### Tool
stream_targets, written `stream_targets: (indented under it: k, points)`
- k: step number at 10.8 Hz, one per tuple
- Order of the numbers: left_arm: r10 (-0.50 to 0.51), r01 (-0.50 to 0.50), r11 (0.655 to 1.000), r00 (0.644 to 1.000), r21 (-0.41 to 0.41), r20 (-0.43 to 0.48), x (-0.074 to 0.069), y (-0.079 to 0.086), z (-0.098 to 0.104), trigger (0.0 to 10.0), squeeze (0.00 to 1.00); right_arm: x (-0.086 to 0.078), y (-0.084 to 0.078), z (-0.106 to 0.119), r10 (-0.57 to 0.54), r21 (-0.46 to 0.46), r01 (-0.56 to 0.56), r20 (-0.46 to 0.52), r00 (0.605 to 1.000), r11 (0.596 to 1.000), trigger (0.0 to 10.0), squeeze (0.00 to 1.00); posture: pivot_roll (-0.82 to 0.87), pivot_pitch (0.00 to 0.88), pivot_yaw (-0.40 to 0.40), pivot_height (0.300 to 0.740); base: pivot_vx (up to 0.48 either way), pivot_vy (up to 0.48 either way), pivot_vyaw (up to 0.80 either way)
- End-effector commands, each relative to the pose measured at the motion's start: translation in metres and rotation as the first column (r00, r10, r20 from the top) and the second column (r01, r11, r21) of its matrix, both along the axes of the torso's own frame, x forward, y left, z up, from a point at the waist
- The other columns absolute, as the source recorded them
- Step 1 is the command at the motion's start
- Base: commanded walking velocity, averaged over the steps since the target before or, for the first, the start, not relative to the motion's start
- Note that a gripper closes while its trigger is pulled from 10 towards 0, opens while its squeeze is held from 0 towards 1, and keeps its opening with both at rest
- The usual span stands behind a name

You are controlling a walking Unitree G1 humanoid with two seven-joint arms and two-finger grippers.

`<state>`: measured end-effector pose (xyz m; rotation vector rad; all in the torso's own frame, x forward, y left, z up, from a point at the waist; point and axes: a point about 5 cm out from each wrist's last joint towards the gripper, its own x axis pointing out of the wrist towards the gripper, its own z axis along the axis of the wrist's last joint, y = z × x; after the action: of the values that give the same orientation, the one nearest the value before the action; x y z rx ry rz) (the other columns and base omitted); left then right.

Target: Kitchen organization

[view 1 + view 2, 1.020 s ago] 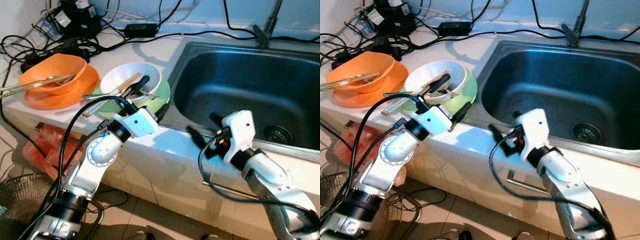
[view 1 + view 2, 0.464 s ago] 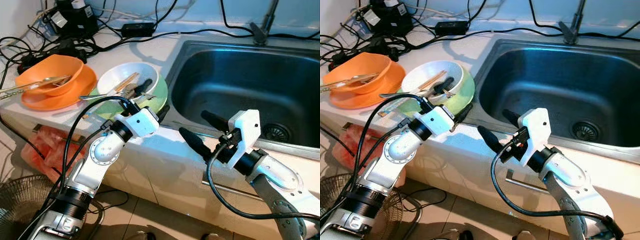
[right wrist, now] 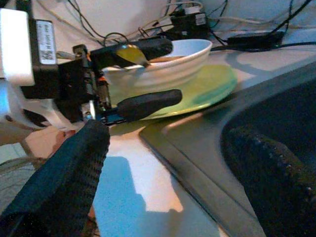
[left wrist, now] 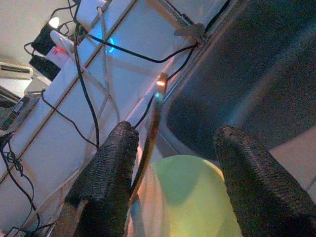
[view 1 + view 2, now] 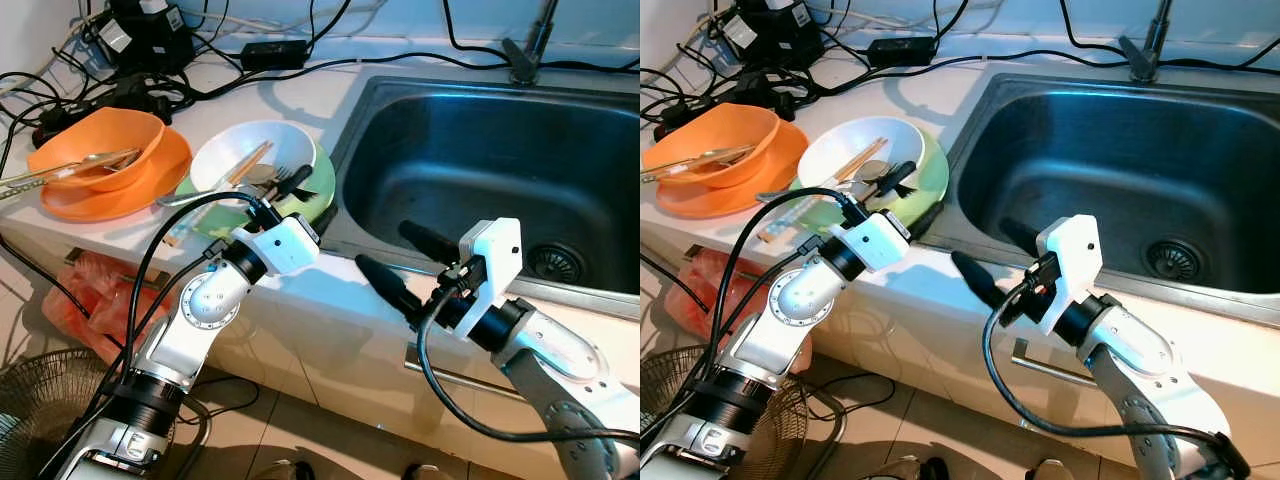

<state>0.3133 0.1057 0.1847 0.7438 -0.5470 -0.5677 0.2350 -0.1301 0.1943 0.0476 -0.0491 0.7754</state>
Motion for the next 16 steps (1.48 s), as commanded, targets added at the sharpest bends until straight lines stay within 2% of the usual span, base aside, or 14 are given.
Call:
stream_targets:
  k: [1,10,16]
  points:
    - [-0.006,0.006,1.000,1.000,0.010,-0.020,0.001,0.002,-0.004,0.0,0.00,-0.005,0.002,0.004,0.033,0.010,-0.033,0.008,0.999,0.999,10.0,0.00,-0.03,0.142,0.160,0.740,0.000,0.000,0.00]
    - [0.001,0.000,1.000,0.999,-0.014,0.047,-0.002,0.005,0.006,0.0,0.00,-0.002,0.002,0.004,0.019,0.004,-0.019,0.014,1.000,1.000,10.0,0.00,-0.02,0.135,0.152,0.740,0.000,0.000,0.00]
    - [0.028,-0.024,0.999,0.993,-0.030,0.116,0.002,0.012,0.023,0.0,0.00,0.002,0.001,0.004,-0.013,0.009,0.013,0.024,1.000,1.000,10.0,0.00,-0.01,0.135,0.147,0.740,0.000,0.000,0.00]
